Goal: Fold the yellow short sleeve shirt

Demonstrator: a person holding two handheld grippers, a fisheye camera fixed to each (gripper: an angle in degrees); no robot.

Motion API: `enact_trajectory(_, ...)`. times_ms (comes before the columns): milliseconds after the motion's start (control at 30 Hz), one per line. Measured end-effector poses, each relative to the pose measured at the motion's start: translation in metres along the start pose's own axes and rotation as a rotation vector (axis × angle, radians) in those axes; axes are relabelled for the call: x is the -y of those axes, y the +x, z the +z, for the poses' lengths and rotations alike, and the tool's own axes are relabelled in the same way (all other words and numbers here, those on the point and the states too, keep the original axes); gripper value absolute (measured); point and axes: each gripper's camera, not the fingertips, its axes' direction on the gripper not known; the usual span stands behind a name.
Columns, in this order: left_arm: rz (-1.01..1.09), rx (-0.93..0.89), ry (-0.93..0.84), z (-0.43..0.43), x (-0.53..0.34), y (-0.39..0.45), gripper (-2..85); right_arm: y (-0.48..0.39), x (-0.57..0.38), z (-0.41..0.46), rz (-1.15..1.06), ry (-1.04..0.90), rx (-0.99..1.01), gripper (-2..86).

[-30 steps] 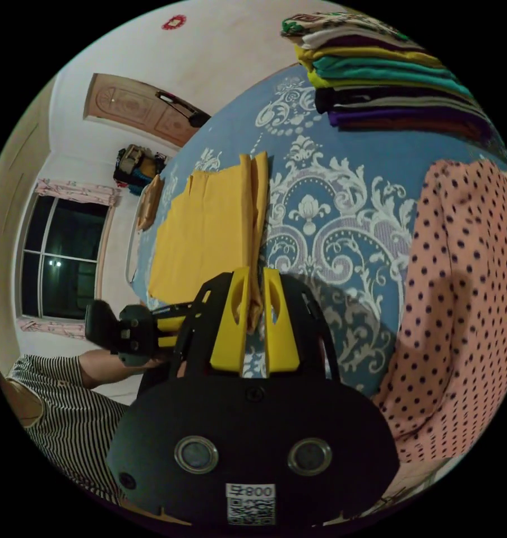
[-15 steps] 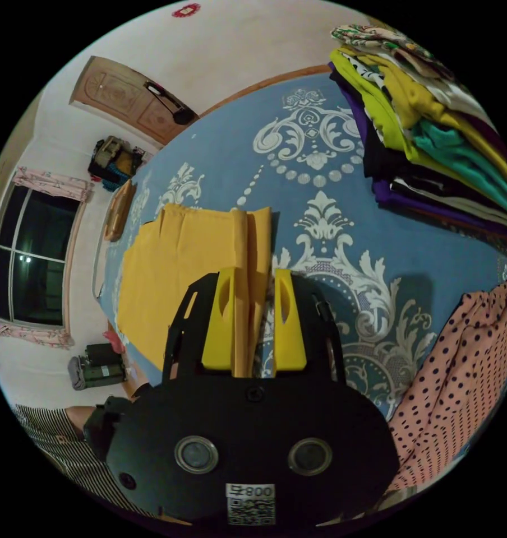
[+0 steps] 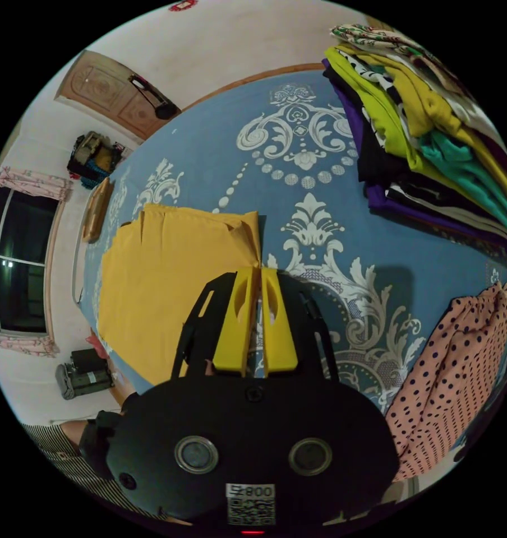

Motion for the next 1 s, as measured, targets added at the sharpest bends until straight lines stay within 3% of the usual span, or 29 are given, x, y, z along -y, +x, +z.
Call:
enact_trajectory(500, -0.056, -0.122, 0.038, -0.052, -0.015, -0.011, 0.3, -0.044, 0.021, -0.024, 0.054, -0.004, 0.164, 0.4)
enact_trajectory(1000, -0.074, -0.196, 0.093, -0.169, -0.078, -0.036, 0.2, -0.122, 0.017, -0.047, 0.113, 0.030, 0.201, 0.3)
